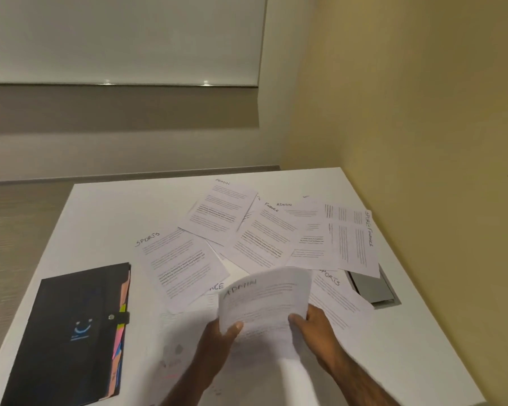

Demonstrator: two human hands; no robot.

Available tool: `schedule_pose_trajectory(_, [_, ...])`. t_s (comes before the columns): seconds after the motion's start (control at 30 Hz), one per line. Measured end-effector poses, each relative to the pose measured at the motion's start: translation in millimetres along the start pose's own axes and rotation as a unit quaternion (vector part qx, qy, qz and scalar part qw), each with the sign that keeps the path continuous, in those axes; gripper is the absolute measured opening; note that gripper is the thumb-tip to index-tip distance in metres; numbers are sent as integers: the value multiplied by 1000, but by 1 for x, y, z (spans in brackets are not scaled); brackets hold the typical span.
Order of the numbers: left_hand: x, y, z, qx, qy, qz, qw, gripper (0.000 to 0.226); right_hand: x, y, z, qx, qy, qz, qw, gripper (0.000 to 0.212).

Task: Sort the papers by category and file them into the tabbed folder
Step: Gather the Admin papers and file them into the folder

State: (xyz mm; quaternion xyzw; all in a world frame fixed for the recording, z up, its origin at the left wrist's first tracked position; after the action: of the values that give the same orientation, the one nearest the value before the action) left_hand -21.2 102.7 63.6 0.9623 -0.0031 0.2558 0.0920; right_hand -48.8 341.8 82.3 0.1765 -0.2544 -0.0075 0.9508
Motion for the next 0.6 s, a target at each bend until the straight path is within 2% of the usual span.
schedule_pose_trajectory(0.13, [-14,36,-21,78,-34,4,996,16,0,-22,21,-40,-2,12,999,20])
schedule_pose_trajectory(0.23, [-25,61,-29,91,-47,12,995,23,-1,-46,27,-57,7,27,998,23])
schedule_pose_trajectory(0.37, [-43,79,-33,110,-30,21,993,26,-4,-63,24,-97,-12,3,995,18])
schedule_pose_trajectory(0.5, [-54,79,-33,116,-6,77,990,30,-17,-65,24,-182,-35,9,983,23])
schedule_pose_trajectory(0.6, [-58,69,-30,136,8,104,985,39,-35,-55,26,-197,-39,14,980,23])
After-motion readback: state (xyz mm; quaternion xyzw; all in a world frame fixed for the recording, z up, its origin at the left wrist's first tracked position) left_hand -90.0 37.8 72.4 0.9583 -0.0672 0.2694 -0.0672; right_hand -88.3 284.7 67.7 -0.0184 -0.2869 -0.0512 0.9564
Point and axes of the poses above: each hand's wrist, its own x-axis away from the middle knuckle, its own y-axis out of the back of the hand, z = x × y, the point moved 4 cm from there along -x, towards the middle knuckle
